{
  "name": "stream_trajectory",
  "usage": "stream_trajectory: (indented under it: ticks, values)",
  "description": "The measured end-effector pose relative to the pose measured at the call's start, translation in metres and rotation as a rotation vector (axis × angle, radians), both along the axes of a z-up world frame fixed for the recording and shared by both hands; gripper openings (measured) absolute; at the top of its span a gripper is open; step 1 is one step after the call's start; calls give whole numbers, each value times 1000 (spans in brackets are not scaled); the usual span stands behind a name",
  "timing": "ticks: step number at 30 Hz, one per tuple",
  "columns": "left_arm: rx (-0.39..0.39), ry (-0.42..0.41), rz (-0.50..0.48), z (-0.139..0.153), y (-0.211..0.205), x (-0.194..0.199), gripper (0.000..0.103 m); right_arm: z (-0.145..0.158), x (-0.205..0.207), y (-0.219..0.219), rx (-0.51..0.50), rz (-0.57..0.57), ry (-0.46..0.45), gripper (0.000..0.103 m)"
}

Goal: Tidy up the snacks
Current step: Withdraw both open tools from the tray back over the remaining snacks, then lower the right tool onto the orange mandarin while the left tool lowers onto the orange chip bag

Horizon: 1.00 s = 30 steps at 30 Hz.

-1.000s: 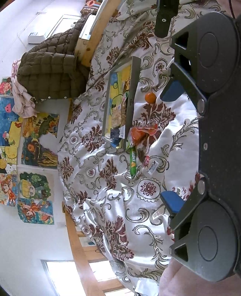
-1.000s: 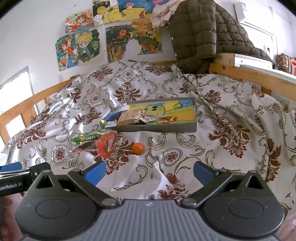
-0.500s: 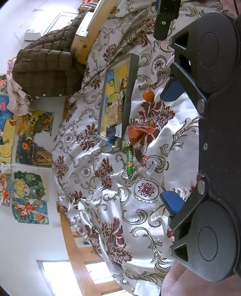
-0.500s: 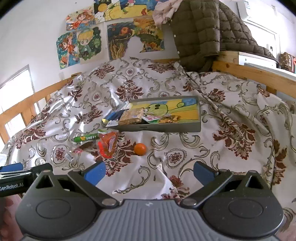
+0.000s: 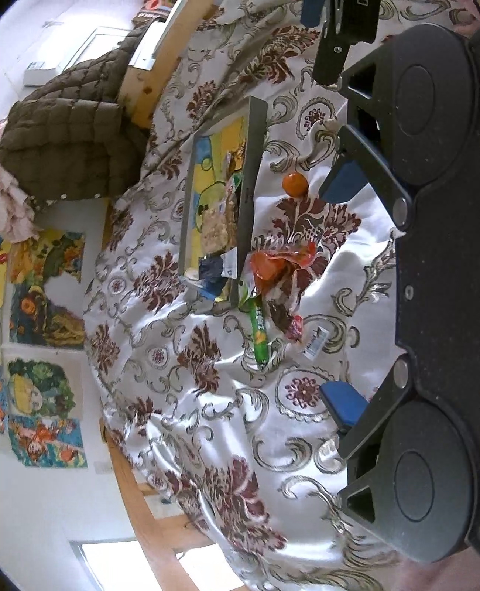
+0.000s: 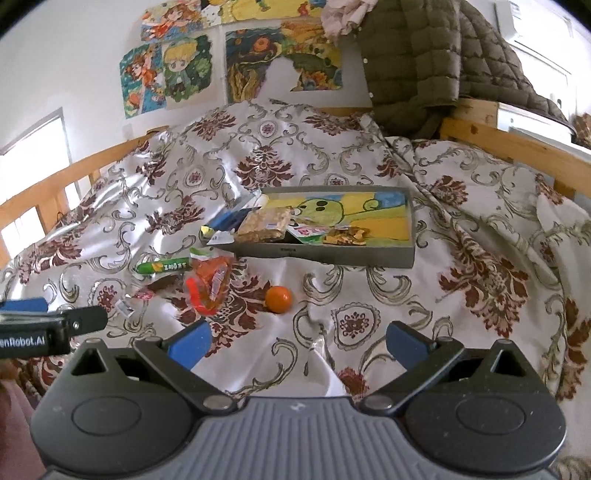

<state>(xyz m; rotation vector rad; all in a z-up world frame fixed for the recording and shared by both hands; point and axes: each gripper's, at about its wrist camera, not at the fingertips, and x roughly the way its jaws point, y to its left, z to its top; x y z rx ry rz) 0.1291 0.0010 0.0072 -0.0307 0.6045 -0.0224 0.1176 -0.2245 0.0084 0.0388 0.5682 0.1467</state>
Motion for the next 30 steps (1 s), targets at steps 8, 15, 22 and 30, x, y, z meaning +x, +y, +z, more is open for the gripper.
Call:
stream_trajectory:
  ticks: [8,15,22,30]
  values:
    - [-30,151,-123,-11,2,45,102,-10,30,6,-96,58,-31,103]
    - [57,109,-188,-23,-3,90,102,-26,58,20,-154,125,-25,103]
    - [38,94,-167,-36,-1,121,102,-43,84,24,-185,119,-7,103]
    - [33,60,-210,-45,-3,150,102,-56,112,34,-193,171,2,103]
